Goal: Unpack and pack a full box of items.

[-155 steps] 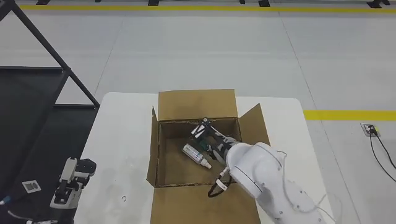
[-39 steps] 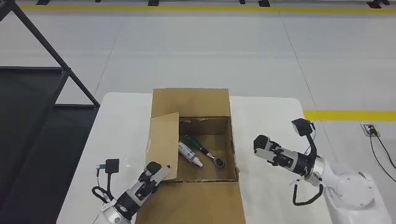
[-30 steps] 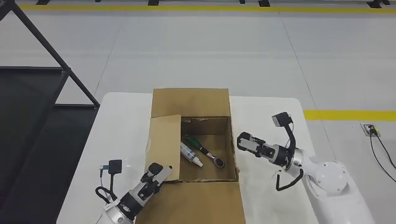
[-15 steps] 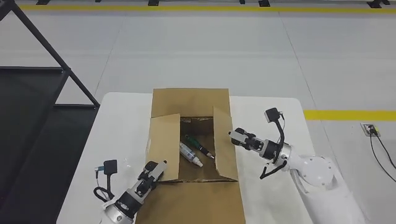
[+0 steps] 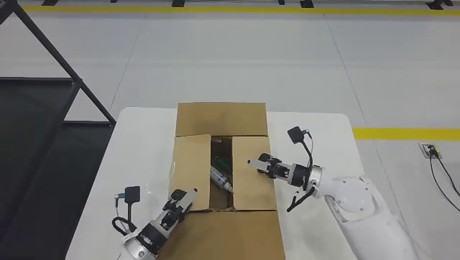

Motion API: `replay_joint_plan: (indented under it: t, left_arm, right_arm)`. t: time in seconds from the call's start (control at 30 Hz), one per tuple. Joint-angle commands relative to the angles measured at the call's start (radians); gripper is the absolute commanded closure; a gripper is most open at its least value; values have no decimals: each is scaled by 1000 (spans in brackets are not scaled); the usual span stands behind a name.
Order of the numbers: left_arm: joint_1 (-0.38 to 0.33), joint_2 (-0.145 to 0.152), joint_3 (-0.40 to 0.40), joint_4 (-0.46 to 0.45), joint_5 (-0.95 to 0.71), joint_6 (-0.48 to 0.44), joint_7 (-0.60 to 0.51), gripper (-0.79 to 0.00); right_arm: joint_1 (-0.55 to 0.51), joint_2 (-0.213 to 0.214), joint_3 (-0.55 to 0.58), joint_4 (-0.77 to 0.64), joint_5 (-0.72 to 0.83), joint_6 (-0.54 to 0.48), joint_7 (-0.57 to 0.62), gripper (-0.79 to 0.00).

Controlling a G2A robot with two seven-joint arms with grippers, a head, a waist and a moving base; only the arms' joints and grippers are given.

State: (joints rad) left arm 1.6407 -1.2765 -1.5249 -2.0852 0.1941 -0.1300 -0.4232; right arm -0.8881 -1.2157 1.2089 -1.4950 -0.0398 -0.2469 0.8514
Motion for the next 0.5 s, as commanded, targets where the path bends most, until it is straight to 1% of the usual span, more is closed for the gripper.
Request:
replay_joint_plan:
  t: [0.0, 0.27, 0.47]
  left_arm:
    - [-1, 1, 7, 4, 5, 4, -1, -785]
    - [-11, 4, 24, 18, 14, 14, -4, -785]
    - [-28, 6, 33, 32, 11, 27, -6, -785]
  right_arm:
    - [14, -2, -19, 3, -15, 0, 0, -785]
    - [24, 1, -44, -17, -74, -35, 16, -785]
    - [24, 3, -66, -41, -137, 3, 10, -785]
